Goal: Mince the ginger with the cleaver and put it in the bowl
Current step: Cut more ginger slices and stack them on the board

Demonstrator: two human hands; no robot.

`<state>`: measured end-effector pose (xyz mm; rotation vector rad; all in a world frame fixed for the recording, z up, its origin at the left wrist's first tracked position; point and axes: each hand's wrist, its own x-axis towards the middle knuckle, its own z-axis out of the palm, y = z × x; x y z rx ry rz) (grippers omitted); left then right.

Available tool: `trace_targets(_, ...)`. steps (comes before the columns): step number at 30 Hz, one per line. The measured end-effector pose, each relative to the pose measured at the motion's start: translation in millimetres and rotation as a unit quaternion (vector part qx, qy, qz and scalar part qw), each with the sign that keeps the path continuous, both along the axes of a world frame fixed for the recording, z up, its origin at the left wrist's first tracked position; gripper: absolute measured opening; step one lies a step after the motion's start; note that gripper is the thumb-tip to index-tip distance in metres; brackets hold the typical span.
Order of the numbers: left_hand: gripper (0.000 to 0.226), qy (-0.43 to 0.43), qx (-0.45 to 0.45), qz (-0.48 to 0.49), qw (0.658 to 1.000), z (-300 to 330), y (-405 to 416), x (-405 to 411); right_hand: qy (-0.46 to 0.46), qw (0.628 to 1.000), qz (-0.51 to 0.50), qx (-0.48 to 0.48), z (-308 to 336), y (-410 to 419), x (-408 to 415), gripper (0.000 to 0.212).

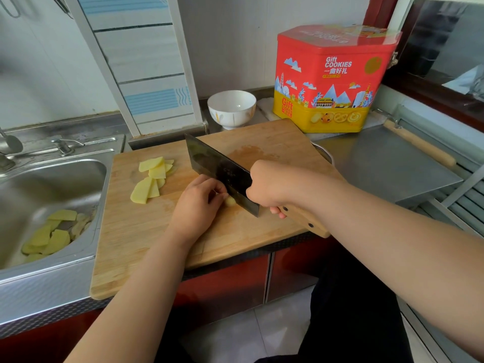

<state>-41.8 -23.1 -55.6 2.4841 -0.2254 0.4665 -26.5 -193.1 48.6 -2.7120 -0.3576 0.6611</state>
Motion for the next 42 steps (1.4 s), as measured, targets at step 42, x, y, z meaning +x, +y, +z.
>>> trace_targets(42,0.016,0.009,0.008,0.017,1.0,6.4,-2.0,-6.1,0.027,1.0,-0.016,-0.004,1.7,12.2,-6.4,0.036)
